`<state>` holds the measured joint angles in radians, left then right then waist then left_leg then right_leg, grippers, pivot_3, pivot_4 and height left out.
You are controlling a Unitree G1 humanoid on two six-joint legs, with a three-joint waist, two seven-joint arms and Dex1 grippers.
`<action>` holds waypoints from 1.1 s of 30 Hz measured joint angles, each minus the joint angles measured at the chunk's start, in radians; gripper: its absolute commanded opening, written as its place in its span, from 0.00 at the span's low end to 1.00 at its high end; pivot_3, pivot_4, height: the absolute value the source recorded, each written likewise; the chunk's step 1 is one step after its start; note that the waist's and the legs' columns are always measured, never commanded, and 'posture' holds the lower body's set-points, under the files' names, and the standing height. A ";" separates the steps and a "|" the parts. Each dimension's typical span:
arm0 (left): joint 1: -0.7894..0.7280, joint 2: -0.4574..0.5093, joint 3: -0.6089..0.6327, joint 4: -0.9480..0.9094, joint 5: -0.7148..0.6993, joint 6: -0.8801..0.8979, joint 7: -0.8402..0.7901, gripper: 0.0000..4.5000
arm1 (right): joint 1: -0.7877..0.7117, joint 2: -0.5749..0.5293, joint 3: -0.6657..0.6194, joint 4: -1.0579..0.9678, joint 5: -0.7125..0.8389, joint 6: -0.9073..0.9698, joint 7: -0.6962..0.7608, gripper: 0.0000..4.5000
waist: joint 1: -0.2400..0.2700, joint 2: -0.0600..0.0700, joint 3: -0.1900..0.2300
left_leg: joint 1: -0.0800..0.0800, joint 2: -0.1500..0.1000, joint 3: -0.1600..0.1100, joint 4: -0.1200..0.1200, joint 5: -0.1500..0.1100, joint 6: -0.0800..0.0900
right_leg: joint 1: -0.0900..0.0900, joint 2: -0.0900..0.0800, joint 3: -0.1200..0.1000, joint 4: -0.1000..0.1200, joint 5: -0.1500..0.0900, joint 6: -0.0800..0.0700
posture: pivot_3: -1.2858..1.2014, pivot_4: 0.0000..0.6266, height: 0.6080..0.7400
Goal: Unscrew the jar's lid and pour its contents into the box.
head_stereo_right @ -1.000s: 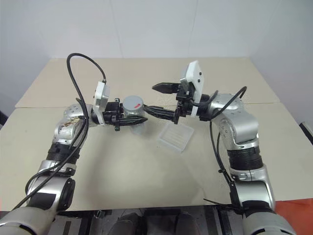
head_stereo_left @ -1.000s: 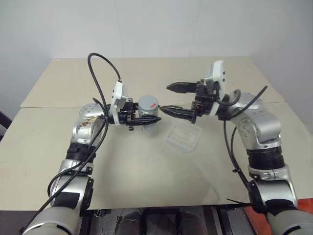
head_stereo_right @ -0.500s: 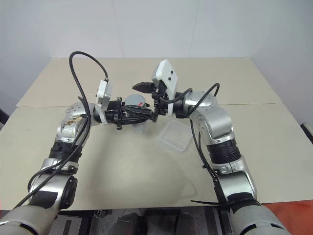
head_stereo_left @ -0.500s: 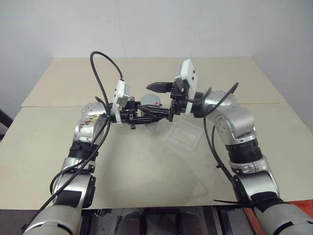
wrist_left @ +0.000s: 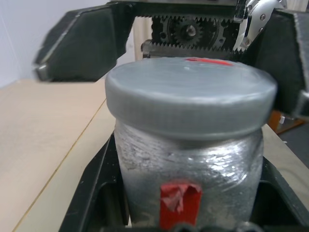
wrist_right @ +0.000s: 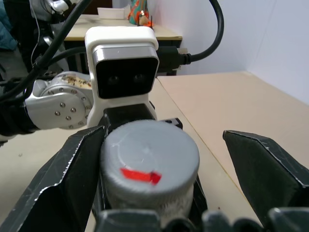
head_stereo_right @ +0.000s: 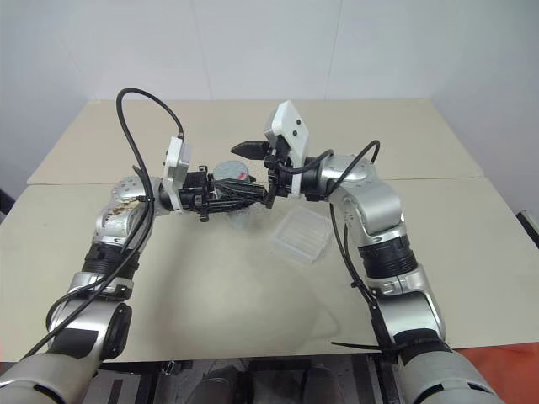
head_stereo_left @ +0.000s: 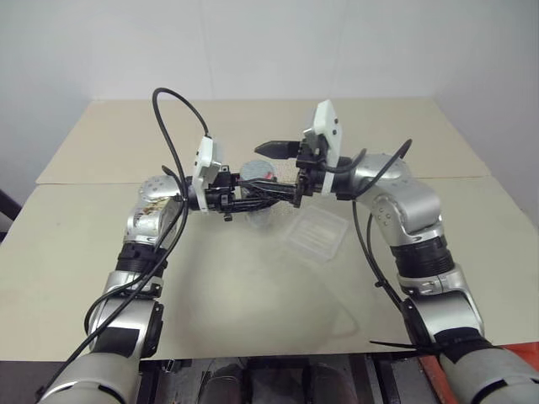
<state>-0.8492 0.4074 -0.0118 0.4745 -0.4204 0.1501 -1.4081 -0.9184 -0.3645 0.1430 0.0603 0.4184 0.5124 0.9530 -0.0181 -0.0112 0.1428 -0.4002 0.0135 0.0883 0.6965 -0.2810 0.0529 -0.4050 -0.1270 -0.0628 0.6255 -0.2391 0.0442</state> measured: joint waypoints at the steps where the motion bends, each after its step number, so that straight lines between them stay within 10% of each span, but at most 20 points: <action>1: 0.000 0.000 0.000 0.000 0.000 0.000 0.000 0.47 | 0.002 -0.005 0.000 -0.002 0.001 -0.001 0.001 0.99 | 0.000 0.000 0.000 | 0.000 0.000 0.000 0.000 0.000 0.000 | 0.000 0.000 0.000 0.000 0.000 0.000 | 0.52 0.24 1.00; 33: 0.003 0.005 0.008 -0.019 0.000 -0.001 -0.025 0.47 | 0.098 -0.114 -0.127 -0.100 0.078 0.001 0.007 0.99 | 0.004 0.000 0.000 | 0.000 0.000 0.000 0.000 0.000 0.000 | 0.000 0.000 0.000 0.000 0.000 0.000 | 0.52 0.24 1.00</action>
<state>-0.8466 0.4126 -0.0034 0.4558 -0.4202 0.1495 -1.4326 -0.8201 -0.4784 0.0156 -0.0401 0.4963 0.5137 0.9604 -0.0146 -0.0113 0.1428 -0.4004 0.0136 0.0884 0.6965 -0.2810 0.0530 -0.4048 -0.1273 -0.0628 0.6252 -0.2391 0.0442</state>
